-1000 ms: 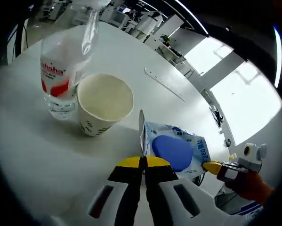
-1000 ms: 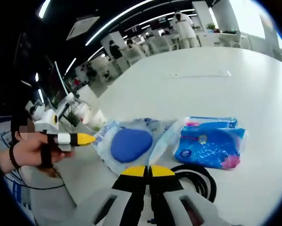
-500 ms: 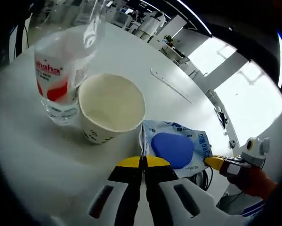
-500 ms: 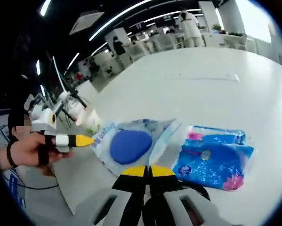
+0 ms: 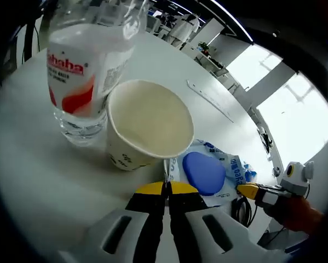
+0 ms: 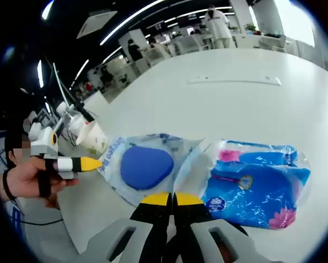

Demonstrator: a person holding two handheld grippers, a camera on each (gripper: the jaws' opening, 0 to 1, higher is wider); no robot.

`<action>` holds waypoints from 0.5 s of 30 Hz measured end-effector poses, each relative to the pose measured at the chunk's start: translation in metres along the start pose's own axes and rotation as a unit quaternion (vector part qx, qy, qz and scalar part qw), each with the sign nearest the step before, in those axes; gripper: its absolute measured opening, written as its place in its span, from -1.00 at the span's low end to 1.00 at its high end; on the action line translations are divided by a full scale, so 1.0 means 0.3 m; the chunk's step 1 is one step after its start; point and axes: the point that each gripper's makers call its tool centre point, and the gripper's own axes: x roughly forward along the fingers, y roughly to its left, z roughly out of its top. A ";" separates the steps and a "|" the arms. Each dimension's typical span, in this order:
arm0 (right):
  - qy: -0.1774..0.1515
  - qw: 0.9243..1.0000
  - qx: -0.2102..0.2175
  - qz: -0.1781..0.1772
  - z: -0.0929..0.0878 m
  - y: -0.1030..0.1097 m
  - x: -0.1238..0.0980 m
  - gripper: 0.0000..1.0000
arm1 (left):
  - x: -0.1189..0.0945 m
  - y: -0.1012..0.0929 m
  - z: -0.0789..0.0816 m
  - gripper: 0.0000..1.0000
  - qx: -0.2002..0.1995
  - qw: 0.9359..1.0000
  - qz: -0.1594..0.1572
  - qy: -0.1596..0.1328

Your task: Arrange the tabletop items into an orderly group along one side of the table until the central work area is clear of visible clutter.

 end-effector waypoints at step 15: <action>-0.004 1.000 0.016 -0.007 0.011 -0.017 0.022 -1.00 | 0.019 0.016 0.024 -1.00 -0.025 1.000 0.004 -0.017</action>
